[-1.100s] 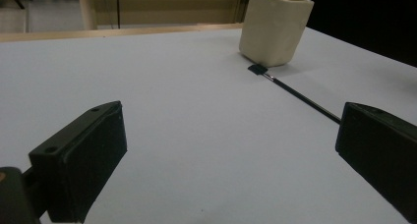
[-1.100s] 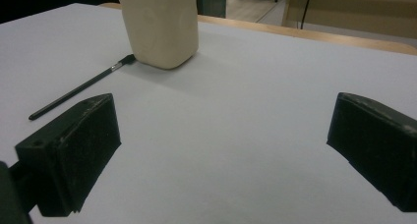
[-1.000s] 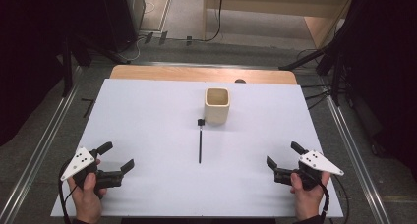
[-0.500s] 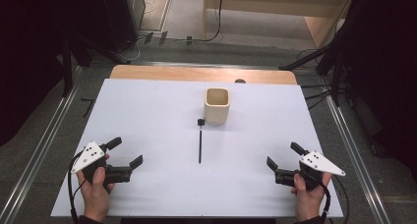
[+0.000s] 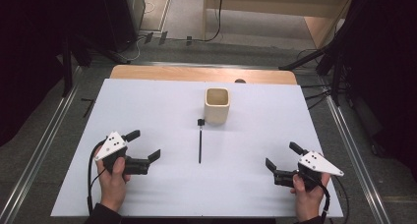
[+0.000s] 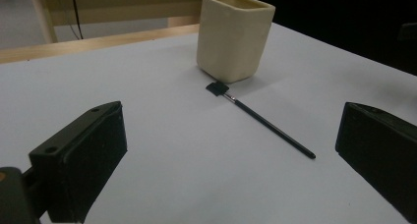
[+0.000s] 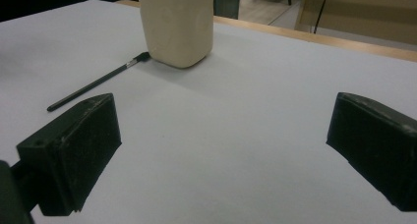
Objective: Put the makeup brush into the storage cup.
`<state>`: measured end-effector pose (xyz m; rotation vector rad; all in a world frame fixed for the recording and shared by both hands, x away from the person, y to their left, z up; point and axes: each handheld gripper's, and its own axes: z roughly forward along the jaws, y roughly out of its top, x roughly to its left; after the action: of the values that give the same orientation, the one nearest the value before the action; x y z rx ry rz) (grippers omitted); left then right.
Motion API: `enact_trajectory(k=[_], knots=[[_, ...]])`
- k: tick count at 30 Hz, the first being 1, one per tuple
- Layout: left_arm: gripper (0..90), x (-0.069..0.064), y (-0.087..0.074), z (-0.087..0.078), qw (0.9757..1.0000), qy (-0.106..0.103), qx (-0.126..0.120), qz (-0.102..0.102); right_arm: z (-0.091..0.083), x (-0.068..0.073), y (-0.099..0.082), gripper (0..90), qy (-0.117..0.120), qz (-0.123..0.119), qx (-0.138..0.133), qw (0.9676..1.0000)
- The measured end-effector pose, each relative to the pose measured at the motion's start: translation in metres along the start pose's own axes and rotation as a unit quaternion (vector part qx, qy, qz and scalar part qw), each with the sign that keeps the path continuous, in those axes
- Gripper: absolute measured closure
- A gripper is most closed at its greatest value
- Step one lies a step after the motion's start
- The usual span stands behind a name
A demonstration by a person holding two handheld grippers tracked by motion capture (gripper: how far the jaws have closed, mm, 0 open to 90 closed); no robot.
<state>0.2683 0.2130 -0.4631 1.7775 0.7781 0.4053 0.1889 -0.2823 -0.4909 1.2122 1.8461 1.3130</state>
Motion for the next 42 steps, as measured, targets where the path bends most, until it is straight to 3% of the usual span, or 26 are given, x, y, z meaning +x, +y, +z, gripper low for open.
enact_trajectory(k=[15,26,35,39,42], knots=[[0.0,-0.01,0.024,0.042,0.9993,-0.023,0.02,0.021,0.003,0.004,-0.001,0.0,0.006,-0.012,0.007,0.9999],[0.0,-0.014,0.034,0.064,0.9985,-0.031,0.034,0.03,0.005,0.005,-0.001,0.0,0.009,-0.017,0.008,0.9998],[0.0,-0.014,0.037,0.082,0.997,-0.032,0.065,0.028,0.006,0.005,-0.002,0.0,0.009,-0.016,0.012,0.9998],[0.0,-0.014,0.04,0.09,0.9956,-0.023,0.088,0.023,0.006,0.005,-0.002,0.0,0.01,-0.017,0.012,0.9997],[0.0,-0.013,0.043,0.099,0.9936,-0.014,0.112,0.006,0.007,0.005,-0.002,0.0,0.01,-0.015,0.014,0.9997]])
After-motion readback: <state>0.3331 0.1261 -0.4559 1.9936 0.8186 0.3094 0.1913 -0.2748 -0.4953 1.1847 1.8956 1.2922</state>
